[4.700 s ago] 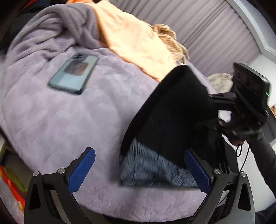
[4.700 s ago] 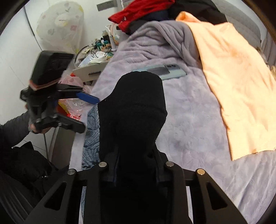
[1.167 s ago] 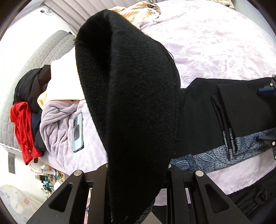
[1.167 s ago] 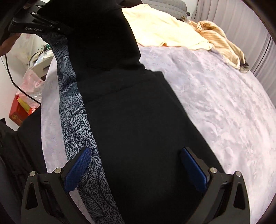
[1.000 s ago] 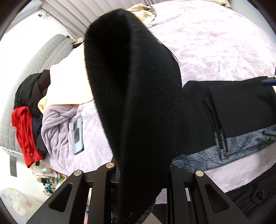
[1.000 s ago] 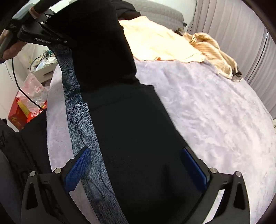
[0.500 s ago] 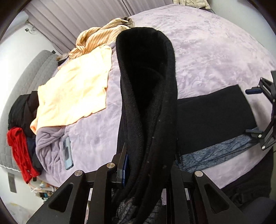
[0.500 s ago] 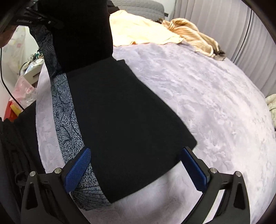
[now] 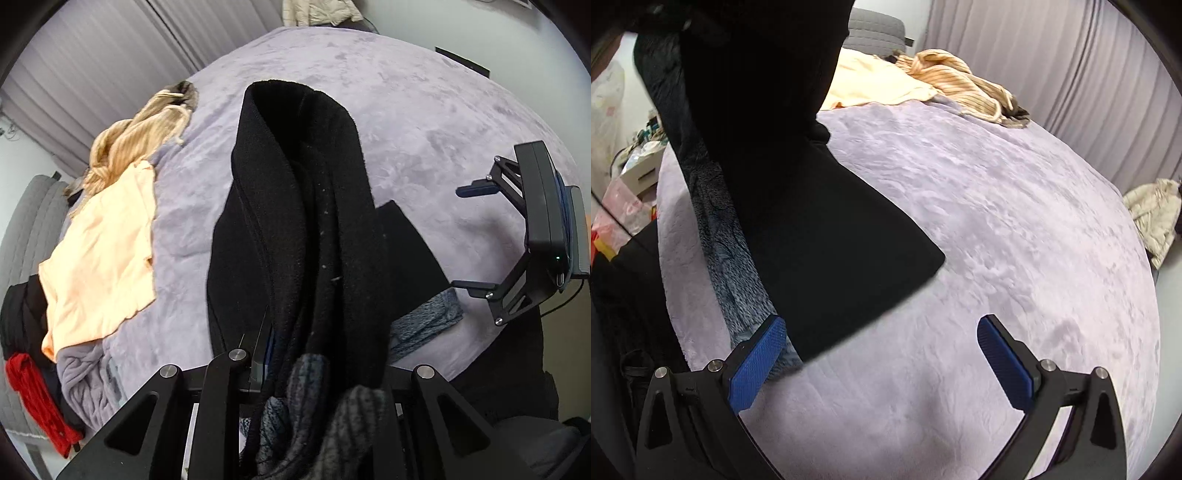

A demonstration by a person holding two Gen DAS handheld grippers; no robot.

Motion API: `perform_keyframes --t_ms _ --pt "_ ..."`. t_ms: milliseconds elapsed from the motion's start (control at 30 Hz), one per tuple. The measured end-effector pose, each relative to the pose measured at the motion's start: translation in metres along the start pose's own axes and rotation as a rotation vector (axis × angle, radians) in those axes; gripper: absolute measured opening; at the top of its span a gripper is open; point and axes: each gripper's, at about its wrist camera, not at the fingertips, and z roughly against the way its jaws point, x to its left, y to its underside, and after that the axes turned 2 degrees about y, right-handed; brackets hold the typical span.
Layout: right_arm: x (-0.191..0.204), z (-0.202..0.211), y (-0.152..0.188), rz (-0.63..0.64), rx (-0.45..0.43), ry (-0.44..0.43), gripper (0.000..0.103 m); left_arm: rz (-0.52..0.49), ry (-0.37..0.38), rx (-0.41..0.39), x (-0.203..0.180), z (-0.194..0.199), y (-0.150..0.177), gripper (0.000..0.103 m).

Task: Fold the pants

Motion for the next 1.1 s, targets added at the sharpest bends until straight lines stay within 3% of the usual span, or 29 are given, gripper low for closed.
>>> perform_keyframes --t_ms 167,300,400,467,533,700,833,867,900,933,1000,1100 --pt "-0.004 -0.001 0.017 -0.048 0.048 0.033 0.103 -0.020 0.121 0.037 -0.041 -0.049 -0.028 0.021" --pt "-0.002 0.004 0.030 -0.058 0.057 0.038 0.103 -0.018 0.137 0.108 -0.077 -0.093 -0.045 0.021" --pt "-0.004 0.007 0.037 -0.078 0.062 0.046 0.103 0.014 0.171 0.136 -0.085 -0.124 -0.043 0.028" --pt "-0.007 0.010 0.043 -0.105 0.065 0.049 0.103 0.024 0.176 0.114 -0.087 -0.121 -0.043 0.035" --pt "-0.011 0.013 0.048 -0.136 0.070 0.052 0.103 0.032 0.239 0.102 -0.084 -0.111 -0.043 0.064" --pt "-0.016 0.033 0.062 -0.205 0.046 0.051 0.103 0.027 0.414 0.007 -0.068 -0.061 -0.030 0.066" --pt "-0.027 0.048 0.067 -0.271 0.015 0.071 0.103 0.106 0.503 -0.081 -0.031 -0.033 -0.011 0.066" --pt "-0.031 0.053 0.067 -0.295 0.000 0.069 0.103 0.128 0.489 -0.107 -0.018 -0.030 -0.004 0.069" --pt "-0.036 0.057 0.066 -0.322 -0.017 0.060 0.103 0.159 0.445 -0.129 -0.003 -0.030 0.003 0.089" --pt "-0.040 0.062 0.065 -0.352 -0.039 0.046 0.103 0.207 0.389 -0.159 0.013 -0.033 0.010 0.102" --pt "-0.049 0.069 0.060 -0.416 -0.088 0.000 0.103 0.293 0.298 -0.179 0.038 -0.045 0.021 0.102" --pt "-0.062 0.056 0.047 -0.544 -0.134 -0.135 0.103 0.408 0.270 -0.108 0.068 -0.079 0.039 0.102"
